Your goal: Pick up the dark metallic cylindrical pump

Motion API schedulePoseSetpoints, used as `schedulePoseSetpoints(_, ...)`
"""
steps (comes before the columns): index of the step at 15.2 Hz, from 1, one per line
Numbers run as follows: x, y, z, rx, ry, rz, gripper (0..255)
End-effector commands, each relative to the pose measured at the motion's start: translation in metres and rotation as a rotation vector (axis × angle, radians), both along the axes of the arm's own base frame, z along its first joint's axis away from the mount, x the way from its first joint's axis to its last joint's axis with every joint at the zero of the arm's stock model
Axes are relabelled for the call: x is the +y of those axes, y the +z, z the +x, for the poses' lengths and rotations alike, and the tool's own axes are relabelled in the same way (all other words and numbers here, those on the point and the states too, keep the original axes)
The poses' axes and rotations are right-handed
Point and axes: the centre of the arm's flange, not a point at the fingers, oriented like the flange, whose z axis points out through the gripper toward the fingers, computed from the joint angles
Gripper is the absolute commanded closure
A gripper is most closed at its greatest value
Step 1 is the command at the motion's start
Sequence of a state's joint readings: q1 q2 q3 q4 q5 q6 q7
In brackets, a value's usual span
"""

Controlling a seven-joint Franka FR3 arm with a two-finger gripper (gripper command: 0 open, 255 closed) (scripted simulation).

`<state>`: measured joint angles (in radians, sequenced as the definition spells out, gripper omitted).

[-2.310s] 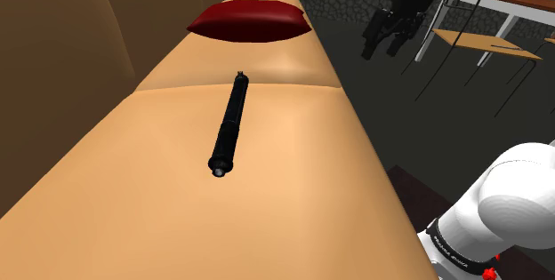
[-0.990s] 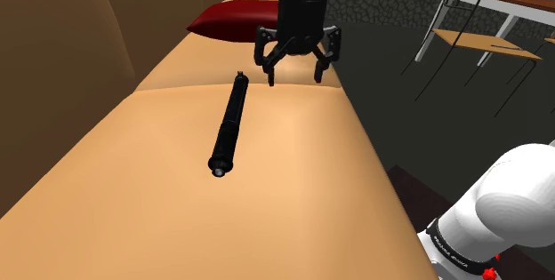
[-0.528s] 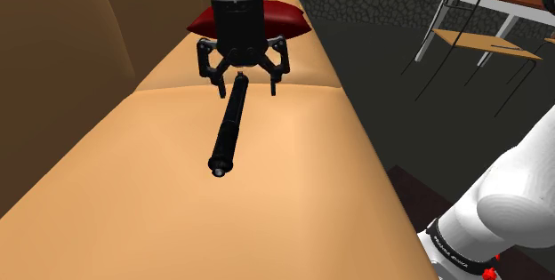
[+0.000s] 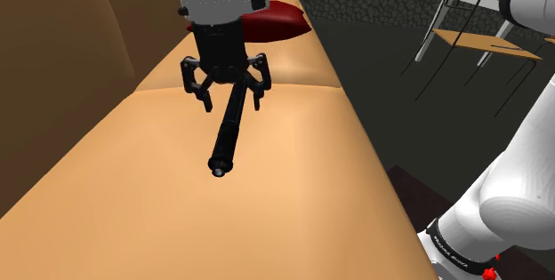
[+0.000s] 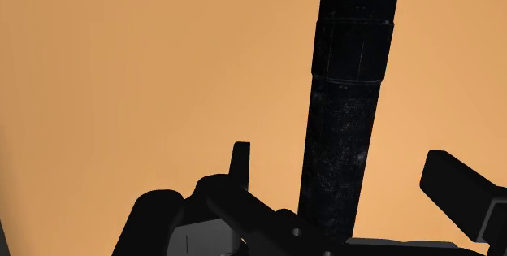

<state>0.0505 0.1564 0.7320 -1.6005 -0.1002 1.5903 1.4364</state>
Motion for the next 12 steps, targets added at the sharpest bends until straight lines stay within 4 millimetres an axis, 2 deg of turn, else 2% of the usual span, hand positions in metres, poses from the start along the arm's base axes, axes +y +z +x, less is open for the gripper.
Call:
schedulePoseSetpoints(1, 0.0002, -0.0134, 0.0004, 0.0, 0.0, 0.0, 0)
schedulePoseSetpoints(3, 0.0002, -0.0134, 0.0004, 0.0, 0.0, 0.0, 0)
schedulePoseSetpoints(4, 0.0, -0.0133, 0.0008, 0.0, 0.0, 0.0, 255)
schedulePoseSetpoints(12, -0.0003, -0.0132, 0.0008, 0.0, 0.0, 0.0, 255)
